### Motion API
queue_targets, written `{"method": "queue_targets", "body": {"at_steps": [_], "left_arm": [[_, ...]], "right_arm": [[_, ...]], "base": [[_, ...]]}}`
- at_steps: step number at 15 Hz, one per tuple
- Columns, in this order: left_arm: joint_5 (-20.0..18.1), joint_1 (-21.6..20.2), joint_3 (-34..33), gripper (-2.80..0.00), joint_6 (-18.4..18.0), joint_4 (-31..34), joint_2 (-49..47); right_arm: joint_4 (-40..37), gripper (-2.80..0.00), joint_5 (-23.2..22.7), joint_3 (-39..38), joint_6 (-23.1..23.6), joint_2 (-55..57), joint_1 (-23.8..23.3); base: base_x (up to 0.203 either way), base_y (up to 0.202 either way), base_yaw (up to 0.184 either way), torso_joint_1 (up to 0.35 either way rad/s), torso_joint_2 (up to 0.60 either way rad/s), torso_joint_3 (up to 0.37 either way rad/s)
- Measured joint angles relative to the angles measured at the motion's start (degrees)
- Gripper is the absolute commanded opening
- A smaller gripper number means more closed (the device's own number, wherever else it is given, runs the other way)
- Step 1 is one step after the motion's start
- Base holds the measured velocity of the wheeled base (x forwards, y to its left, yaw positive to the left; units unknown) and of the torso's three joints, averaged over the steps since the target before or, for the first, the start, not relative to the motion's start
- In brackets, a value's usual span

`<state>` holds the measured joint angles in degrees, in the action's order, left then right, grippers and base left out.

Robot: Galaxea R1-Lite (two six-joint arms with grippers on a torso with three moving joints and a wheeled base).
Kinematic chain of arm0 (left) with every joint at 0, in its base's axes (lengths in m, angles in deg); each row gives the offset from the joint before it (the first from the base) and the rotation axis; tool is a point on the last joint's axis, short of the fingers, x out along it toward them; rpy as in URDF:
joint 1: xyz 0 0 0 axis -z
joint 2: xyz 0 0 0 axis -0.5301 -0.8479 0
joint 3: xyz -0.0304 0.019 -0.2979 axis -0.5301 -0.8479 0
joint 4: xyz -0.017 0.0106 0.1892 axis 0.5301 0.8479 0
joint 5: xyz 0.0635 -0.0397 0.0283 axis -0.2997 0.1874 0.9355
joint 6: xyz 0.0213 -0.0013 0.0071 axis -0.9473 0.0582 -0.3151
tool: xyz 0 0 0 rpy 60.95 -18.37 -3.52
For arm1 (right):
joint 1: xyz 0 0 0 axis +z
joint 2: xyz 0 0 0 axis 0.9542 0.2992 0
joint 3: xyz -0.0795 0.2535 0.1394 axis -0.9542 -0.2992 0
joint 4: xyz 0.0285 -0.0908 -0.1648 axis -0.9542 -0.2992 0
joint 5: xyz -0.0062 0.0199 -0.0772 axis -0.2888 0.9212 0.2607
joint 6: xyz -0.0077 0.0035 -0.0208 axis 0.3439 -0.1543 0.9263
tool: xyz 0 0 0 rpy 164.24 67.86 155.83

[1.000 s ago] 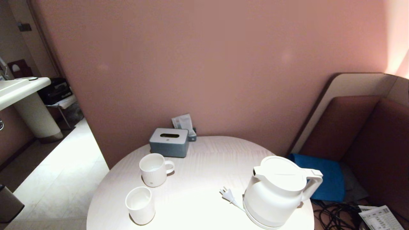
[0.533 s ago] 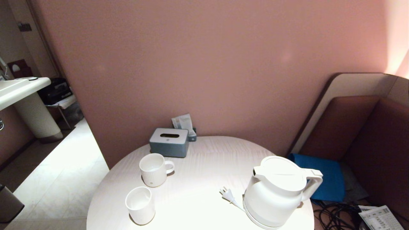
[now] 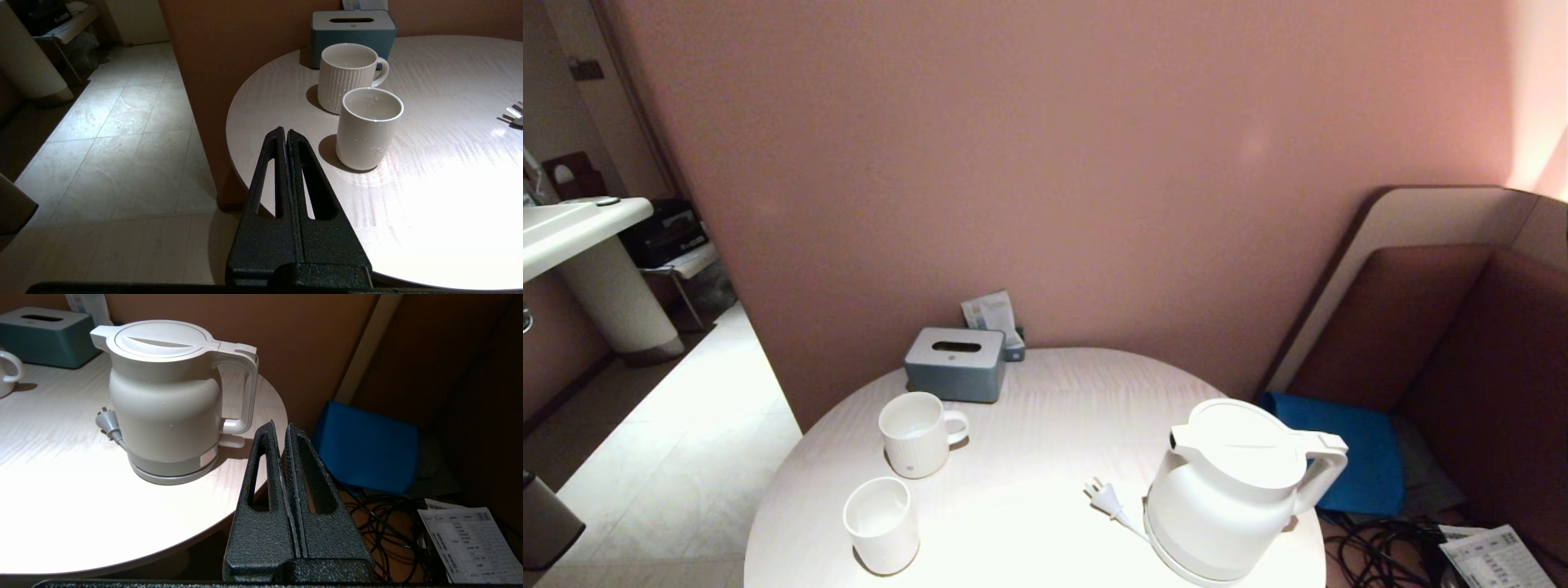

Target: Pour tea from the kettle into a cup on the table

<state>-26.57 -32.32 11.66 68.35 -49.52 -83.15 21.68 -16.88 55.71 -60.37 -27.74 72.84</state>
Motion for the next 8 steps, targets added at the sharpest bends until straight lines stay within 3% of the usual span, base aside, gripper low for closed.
{"method": "queue_targets", "body": {"at_steps": [4, 8], "left_arm": [[-0.3, 0.0, -0.3, -2.8, -1.7, -0.3, 0.0], [-0.2, 0.1, -0.6, -2.8, 1.8, -1.8, 0.0]], "right_arm": [[0.0, -2.8, 0.0, 0.0, 0.0, 0.0, 0.0], [0.0, -2.8, 0.0, 0.0, 0.0, 0.0, 0.0]], "base": [[0.0, 0.0, 0.0, 0.0, 0.0, 0.0], [0.0, 0.0, 0.0, 0.0, 0.0, 0.0]]}}
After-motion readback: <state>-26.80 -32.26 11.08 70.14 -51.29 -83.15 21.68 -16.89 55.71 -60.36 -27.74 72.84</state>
